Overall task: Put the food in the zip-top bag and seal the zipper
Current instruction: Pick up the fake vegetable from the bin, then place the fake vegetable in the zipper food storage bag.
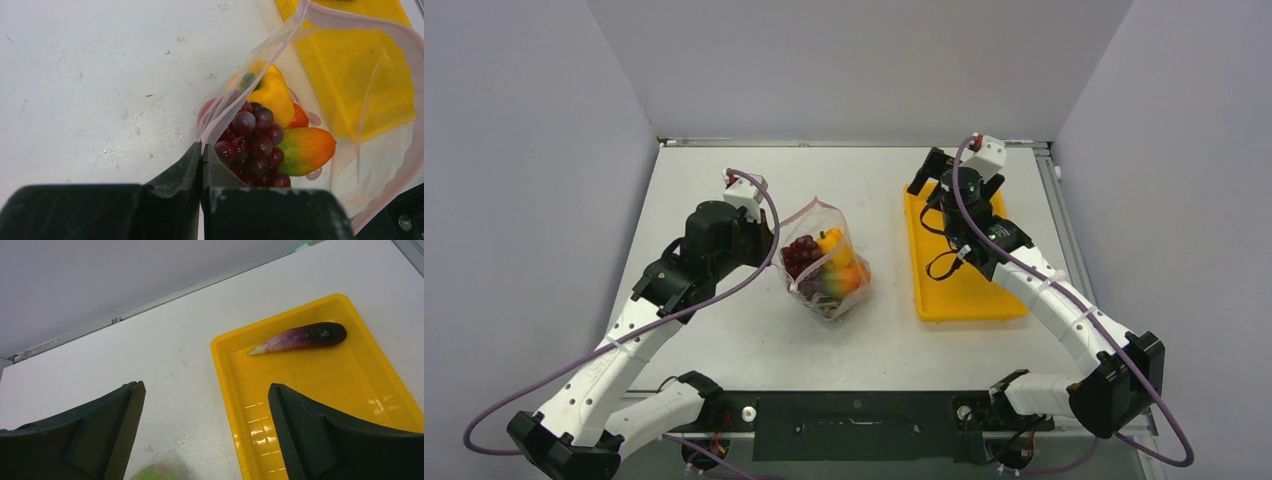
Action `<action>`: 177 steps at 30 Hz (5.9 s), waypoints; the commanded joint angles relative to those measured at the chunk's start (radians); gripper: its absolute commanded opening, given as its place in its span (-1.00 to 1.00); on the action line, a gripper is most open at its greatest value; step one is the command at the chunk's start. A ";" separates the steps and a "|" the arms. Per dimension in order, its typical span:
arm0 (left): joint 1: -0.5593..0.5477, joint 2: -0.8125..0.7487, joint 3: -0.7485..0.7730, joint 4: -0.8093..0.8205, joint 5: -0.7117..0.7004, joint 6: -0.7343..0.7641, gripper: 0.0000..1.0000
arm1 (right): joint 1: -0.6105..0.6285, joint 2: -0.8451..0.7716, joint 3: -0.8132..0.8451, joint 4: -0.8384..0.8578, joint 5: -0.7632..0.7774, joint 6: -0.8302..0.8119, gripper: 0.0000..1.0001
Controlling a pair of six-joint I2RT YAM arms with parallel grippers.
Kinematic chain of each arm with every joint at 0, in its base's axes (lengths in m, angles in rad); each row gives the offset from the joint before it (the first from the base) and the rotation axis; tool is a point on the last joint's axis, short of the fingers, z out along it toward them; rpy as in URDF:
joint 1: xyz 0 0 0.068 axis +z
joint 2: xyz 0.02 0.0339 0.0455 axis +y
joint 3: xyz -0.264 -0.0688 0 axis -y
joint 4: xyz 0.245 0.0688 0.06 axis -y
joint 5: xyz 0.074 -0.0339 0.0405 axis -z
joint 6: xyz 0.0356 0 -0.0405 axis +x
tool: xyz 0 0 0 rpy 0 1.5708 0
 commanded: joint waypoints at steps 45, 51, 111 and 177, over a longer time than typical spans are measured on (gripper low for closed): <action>0.016 -0.042 -0.016 0.066 0.080 -0.010 -1.00 | -0.541 0.507 -0.226 0.467 -0.334 0.796 0.51; 0.017 -0.041 -0.017 0.066 0.080 -0.010 -1.00 | -0.549 0.559 -0.220 0.508 -0.337 0.854 0.46; 0.017 -0.020 -0.018 0.060 0.063 -0.007 -1.00 | -0.493 0.405 -0.214 0.477 -0.190 0.650 -0.89; 0.017 -0.028 -0.023 0.061 0.032 0.004 -1.00 | 0.372 0.048 0.143 0.397 -0.612 -0.368 -0.89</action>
